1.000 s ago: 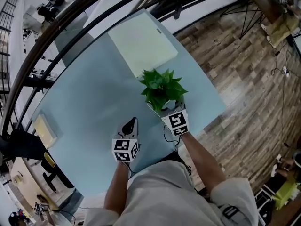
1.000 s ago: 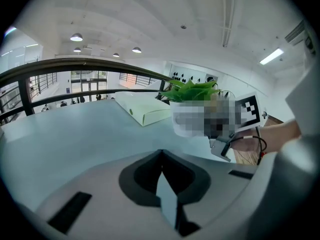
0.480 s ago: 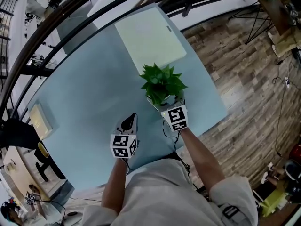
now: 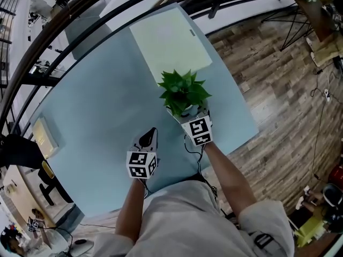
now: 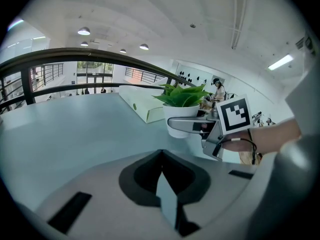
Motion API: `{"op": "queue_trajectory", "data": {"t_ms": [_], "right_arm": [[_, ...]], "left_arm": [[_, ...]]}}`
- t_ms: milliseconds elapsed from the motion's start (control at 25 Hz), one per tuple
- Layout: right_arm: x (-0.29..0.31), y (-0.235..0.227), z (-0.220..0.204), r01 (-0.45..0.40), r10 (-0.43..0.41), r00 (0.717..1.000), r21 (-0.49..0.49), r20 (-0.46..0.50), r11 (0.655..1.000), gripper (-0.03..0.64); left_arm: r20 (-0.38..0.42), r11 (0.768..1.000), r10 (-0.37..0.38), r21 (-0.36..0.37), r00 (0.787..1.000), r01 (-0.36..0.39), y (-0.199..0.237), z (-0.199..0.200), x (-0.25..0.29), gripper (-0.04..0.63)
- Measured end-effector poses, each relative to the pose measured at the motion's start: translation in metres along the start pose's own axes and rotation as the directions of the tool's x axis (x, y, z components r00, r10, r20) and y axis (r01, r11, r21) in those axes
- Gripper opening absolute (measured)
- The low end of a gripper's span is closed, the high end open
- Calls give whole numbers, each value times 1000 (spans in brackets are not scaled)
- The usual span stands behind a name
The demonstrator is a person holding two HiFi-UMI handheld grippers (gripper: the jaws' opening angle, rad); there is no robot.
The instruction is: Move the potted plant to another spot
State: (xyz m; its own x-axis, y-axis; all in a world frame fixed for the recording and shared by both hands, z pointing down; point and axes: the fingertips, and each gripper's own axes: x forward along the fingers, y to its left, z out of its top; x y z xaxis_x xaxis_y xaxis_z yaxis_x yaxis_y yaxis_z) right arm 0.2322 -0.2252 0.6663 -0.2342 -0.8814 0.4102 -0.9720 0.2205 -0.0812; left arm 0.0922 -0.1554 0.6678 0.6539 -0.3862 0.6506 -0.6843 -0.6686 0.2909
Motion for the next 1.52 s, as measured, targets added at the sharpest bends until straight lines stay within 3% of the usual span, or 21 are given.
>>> {"op": "queue_trajectory", "data": {"t_ms": [1200,1520], "right_arm": [[13,-4,-12,15,-16,999,-22,-45,1000,505],[2,-5,-42,49,-50,993,-13,-111,999,503]], "left_arm": [[-38,999,-47,-1,998,47,-16,-6,22,11],[-57,997,-69,12,996,70,-25,-13,25,11]]}}
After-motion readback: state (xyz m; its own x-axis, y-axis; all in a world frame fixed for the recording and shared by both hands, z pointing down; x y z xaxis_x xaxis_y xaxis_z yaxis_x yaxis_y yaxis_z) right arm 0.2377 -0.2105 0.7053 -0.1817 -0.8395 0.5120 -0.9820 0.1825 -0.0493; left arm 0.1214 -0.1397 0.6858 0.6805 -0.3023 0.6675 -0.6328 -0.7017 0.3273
